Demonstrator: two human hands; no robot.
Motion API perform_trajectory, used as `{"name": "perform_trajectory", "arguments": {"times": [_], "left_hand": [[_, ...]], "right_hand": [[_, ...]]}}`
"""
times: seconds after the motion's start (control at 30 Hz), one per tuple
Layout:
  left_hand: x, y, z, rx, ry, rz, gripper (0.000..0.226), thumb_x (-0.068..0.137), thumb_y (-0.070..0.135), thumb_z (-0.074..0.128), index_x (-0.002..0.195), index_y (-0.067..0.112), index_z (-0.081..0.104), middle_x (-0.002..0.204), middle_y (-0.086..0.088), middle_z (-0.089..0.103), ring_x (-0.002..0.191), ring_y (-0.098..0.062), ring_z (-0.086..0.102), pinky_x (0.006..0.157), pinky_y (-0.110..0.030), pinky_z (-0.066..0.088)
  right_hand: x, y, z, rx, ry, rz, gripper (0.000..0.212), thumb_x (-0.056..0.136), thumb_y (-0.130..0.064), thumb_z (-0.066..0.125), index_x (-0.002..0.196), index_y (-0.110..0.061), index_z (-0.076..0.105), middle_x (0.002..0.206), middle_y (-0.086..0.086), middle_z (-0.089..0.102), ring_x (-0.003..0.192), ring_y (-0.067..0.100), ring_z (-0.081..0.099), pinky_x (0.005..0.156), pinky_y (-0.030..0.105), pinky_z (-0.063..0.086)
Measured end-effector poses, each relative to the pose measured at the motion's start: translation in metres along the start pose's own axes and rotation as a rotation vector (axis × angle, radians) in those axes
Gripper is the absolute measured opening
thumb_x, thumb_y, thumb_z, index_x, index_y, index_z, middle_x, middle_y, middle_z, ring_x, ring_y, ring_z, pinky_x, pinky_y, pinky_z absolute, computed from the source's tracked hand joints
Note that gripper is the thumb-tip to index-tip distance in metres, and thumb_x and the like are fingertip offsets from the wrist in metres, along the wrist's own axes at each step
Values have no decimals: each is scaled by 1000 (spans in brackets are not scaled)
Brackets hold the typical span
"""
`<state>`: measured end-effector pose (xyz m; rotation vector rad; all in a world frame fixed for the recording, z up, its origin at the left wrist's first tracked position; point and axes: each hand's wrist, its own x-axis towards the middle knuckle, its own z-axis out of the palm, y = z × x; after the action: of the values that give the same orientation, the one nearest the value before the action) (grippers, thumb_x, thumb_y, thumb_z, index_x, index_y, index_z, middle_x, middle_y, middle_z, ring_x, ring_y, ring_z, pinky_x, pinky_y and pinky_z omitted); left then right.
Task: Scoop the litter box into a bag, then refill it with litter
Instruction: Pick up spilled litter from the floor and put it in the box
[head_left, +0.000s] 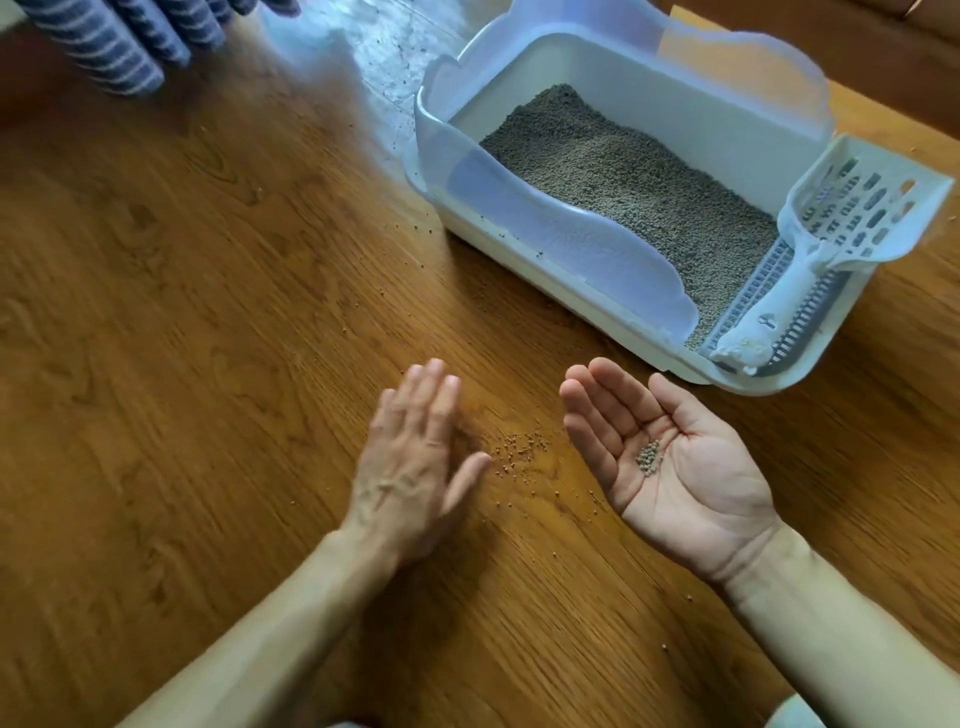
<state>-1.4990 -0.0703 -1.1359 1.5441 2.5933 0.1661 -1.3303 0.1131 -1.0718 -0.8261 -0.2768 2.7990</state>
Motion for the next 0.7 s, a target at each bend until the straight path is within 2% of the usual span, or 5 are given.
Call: {"name": "perform_trajectory", "arguments": {"times": [0.1, 0.2, 0.43, 0.6, 0.7], "left_hand": [[-4, -41, 4, 93, -109, -170, 96, 91, 75, 15, 160, 9, 6, 168, -11, -5, 155, -25, -7, 126, -44, 0], [-11, -44, 12, 90, -162, -187, 101, 87, 80, 1, 159, 10, -4, 167, -9, -16, 154, -22, -18, 124, -45, -10], [-3, 30, 21, 27, -190, 63, 97, 91, 79, 8, 159, 11, -6, 166, -11, -16, 154, -24, -18, 124, -51, -2], [2, 58, 24, -21, -191, 276, 93, 95, 73, 25, 159, 11, -3, 167, -10, -13, 154, -23, -17, 124, -50, 3], [-1, 48, 13, -37, -96, 235, 88, 98, 67, 28, 160, 9, 8, 168, -10, 1, 156, -24, -5, 125, -50, 11]], "right_hand": [[0, -1, 1, 18, 8, -14, 51, 103, -31, 32, 122, 6, 61, 129, 23, 60, 126, 33, 54, 103, 45, 45], [0, -3, 3, 0, 2, -10, 52, 104, -31, 30, 126, 6, 58, 133, 24, 57, 130, 33, 50, 107, 45, 41], [0, -1, 5, -40, -58, -2, 52, 105, -31, 27, 133, 6, 52, 138, 24, 51, 136, 32, 42, 115, 43, 30], [-7, -5, -3, -38, -17, -10, 52, 104, -31, 29, 128, 5, 57, 133, 24, 56, 131, 32, 49, 110, 43, 38], [-10, -12, -5, -12, 17, -37, 55, 104, -33, 27, 124, 5, 61, 130, 23, 59, 127, 32, 53, 105, 44, 44]]}}
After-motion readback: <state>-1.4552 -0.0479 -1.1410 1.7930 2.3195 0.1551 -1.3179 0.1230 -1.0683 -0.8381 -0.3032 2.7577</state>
